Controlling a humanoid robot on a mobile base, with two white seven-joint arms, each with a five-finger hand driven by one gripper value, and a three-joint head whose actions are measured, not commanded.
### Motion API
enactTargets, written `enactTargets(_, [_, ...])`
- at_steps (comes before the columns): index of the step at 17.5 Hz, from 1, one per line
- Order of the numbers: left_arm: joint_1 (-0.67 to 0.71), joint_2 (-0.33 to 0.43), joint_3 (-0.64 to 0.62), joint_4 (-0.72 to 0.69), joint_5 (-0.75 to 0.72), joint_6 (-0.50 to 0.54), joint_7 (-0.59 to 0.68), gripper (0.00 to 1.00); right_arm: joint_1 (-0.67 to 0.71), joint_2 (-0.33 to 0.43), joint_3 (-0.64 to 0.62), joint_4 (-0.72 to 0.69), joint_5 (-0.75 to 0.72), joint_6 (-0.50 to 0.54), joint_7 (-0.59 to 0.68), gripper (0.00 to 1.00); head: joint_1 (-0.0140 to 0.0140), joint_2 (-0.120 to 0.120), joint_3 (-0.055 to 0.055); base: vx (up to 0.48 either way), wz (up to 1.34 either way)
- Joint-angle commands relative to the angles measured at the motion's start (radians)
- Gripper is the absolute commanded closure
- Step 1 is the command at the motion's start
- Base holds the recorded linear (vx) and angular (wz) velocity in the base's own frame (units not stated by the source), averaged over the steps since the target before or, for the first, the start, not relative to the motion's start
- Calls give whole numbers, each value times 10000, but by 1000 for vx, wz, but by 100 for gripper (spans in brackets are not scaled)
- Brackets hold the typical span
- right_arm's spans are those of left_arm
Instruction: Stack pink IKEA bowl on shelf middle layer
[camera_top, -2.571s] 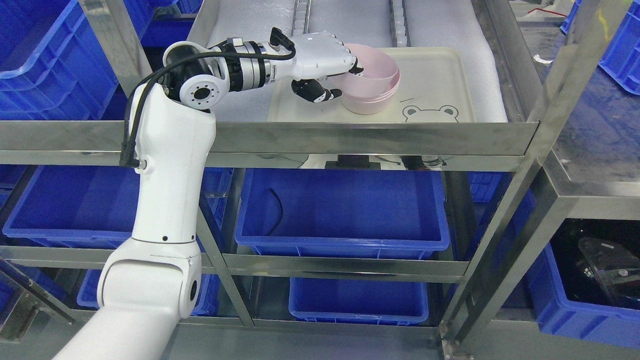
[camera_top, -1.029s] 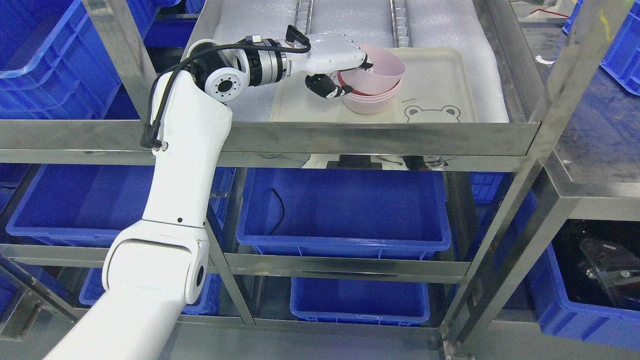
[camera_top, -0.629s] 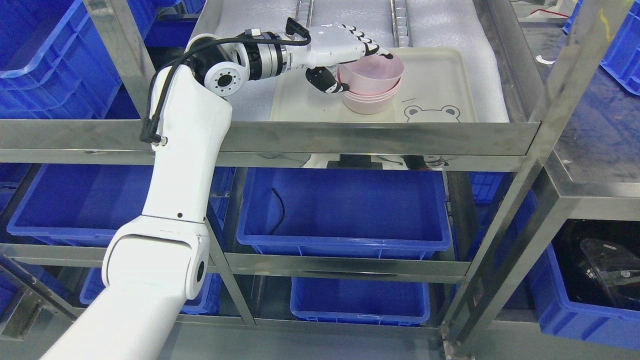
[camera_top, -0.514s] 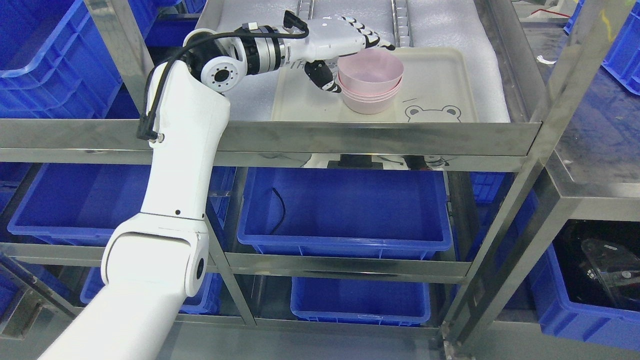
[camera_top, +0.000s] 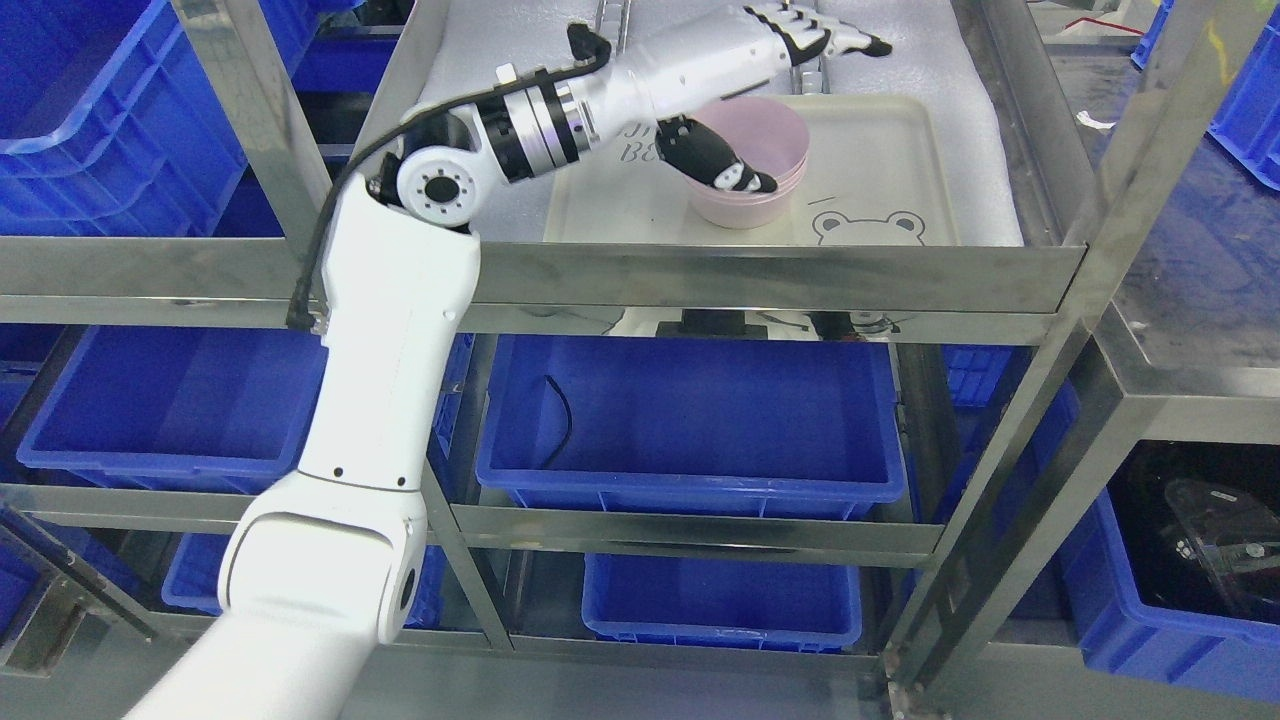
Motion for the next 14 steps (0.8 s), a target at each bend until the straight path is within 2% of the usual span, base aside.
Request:
enactTargets(1, [2072,162,-2812,-3279,1761,-35,145,5,0,-174,46,-175,6,6,6,0,0,0,0,0,0])
enactTargets(3, [2105,162,-3059,-3802,1761,-67,100,5,0,-174,46,-175,-9,6,6,0,0,0,0,0,0])
enactTargets(7, [2654,162,-3396,-3880,1761,-97,68,5,0,-174,31,-175,6,6,6,0,0,0,0,-8,25])
enactTargets(14, [5336,185,-4148,-4019,1731,-327,7,5,0,-174,46,-175,-9,6,6,0,0,0,0,-40,-29])
